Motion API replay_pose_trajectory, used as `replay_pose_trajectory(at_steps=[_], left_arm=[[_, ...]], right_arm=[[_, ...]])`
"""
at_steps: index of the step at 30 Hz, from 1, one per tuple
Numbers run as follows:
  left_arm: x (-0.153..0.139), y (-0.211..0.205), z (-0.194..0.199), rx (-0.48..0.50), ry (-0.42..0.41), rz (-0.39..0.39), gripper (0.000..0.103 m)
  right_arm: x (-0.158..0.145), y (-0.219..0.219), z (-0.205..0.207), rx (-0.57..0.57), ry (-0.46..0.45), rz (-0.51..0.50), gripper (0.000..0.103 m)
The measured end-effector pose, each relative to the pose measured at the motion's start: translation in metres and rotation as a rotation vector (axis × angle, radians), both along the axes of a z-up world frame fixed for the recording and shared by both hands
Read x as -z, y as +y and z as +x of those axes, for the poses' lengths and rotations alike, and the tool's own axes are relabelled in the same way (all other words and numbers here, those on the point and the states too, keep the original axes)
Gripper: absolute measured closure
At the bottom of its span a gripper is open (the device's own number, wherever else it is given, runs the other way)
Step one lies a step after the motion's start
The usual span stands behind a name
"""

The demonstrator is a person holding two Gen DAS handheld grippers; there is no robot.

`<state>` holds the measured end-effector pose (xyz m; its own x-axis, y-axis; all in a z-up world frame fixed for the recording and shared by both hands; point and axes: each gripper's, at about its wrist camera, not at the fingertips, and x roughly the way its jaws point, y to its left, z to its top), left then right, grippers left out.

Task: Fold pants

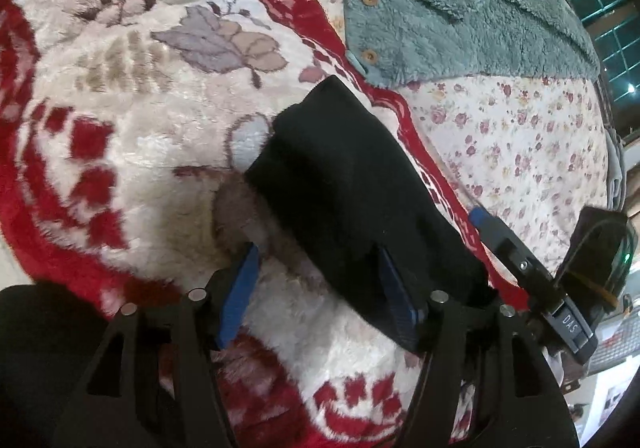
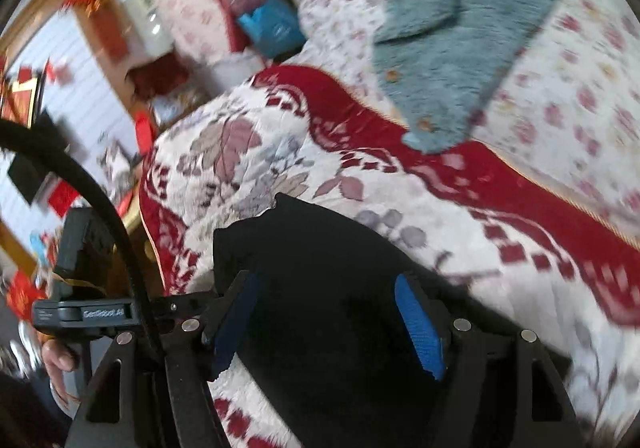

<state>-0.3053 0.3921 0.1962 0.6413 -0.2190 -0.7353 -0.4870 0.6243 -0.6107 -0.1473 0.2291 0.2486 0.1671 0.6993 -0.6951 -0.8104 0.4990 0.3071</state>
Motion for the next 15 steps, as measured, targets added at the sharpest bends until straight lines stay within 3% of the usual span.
replay_pose_trajectory(at_steps=[8,15], left_arm=[[0.011,0.001,0.017,0.01,-0.011,0.012,0.04],[0.015,0.002,0.024,0.022,-0.057,0.027,0.034]], right_arm=[[0.011,0.062,0.03,-0.147,-0.011,-0.061,0.033],[0.054,0.128,0.062,-0.305,0.098,-0.196,0.033]])
